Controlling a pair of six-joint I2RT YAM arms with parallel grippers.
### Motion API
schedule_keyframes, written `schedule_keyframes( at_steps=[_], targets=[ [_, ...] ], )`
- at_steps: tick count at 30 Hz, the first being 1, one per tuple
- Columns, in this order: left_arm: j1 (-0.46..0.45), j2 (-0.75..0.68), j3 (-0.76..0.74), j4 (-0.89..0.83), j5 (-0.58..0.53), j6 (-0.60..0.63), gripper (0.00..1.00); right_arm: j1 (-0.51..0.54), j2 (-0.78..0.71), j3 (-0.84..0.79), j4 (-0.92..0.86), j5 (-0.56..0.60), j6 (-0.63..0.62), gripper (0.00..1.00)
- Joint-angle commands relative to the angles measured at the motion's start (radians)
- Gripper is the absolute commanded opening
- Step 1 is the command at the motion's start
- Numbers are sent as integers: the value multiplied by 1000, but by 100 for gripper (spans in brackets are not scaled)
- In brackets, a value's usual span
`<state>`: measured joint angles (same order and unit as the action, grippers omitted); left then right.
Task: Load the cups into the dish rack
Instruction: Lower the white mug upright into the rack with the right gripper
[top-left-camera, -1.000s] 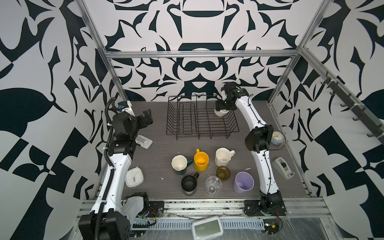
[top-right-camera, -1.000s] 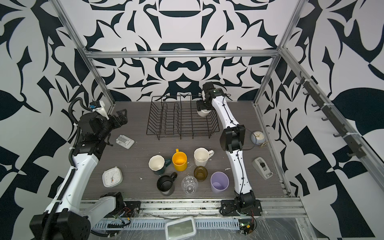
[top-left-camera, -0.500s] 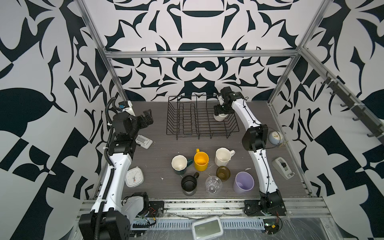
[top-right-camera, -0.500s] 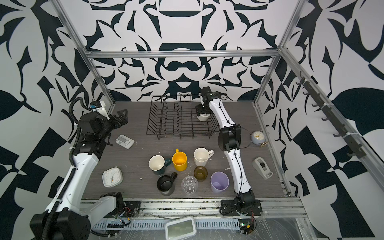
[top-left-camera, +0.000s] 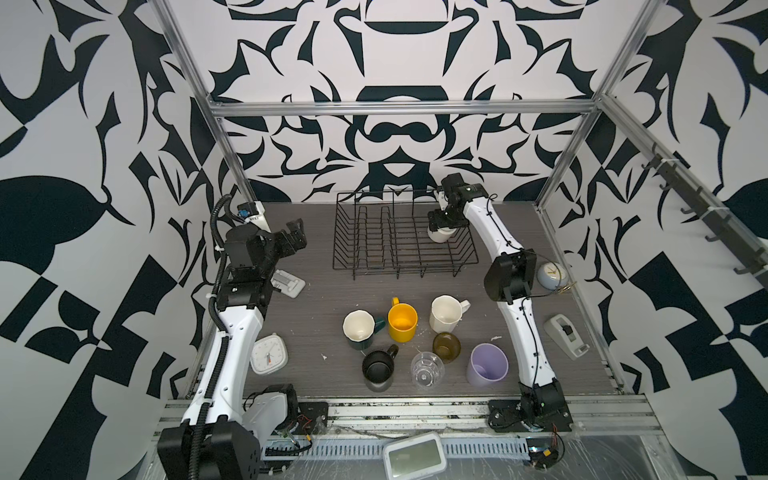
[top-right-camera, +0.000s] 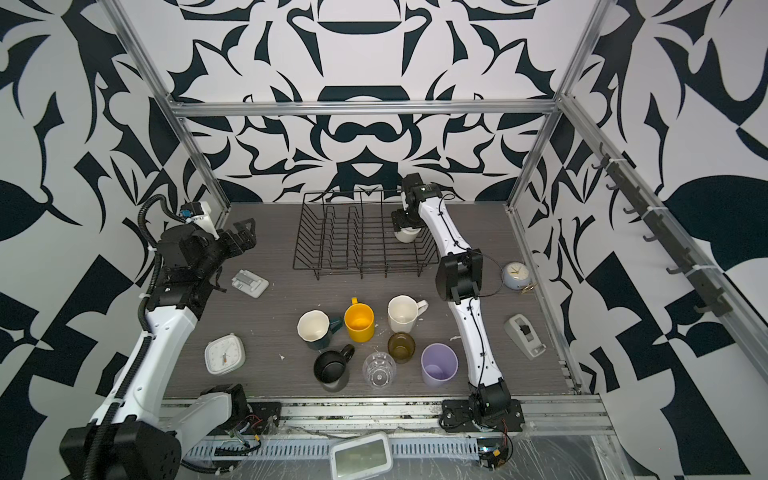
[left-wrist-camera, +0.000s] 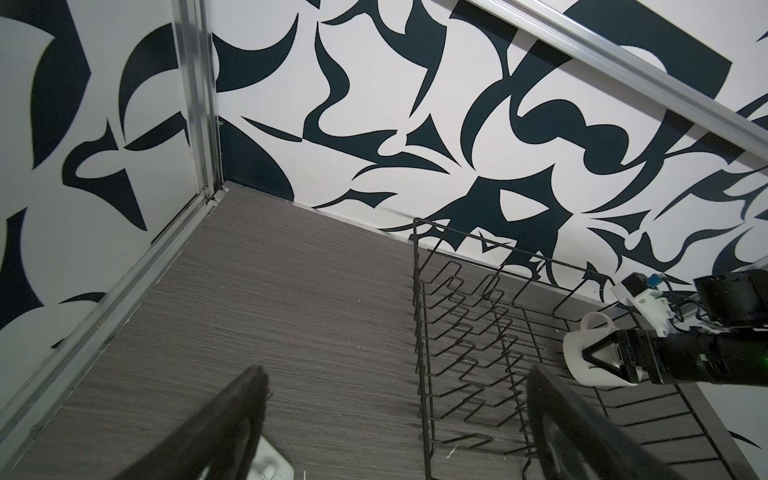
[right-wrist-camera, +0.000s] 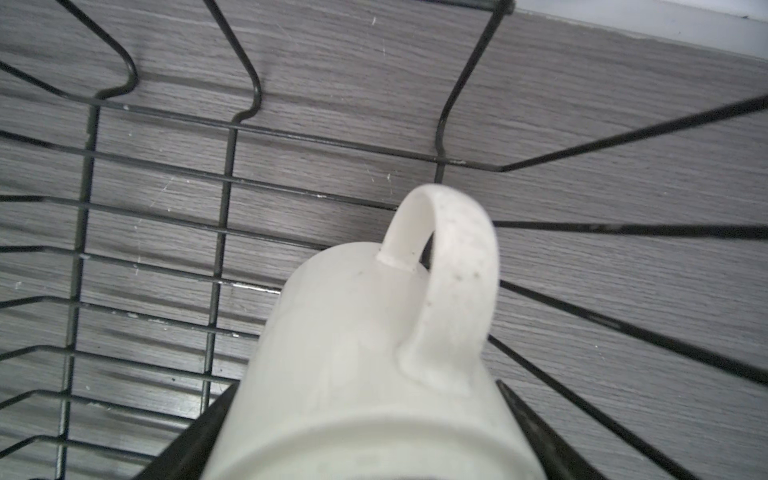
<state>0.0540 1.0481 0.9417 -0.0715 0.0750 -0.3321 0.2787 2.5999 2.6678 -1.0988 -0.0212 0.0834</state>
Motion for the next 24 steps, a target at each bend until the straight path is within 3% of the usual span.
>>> schedule_keyframes(
  at_steps=[1, 12, 24],
  targets=[
    [4, -17, -13, -1, 0, 8, 99, 4, -59, 53, 7, 9, 12, 72],
    [4, -23, -14, -2, -4, 10, 99, 4, -82, 56, 22, -6, 30, 87],
    [4, -29, -15, -2, -2, 8, 99, 4, -102, 50, 14, -8, 35, 93]
  ],
)
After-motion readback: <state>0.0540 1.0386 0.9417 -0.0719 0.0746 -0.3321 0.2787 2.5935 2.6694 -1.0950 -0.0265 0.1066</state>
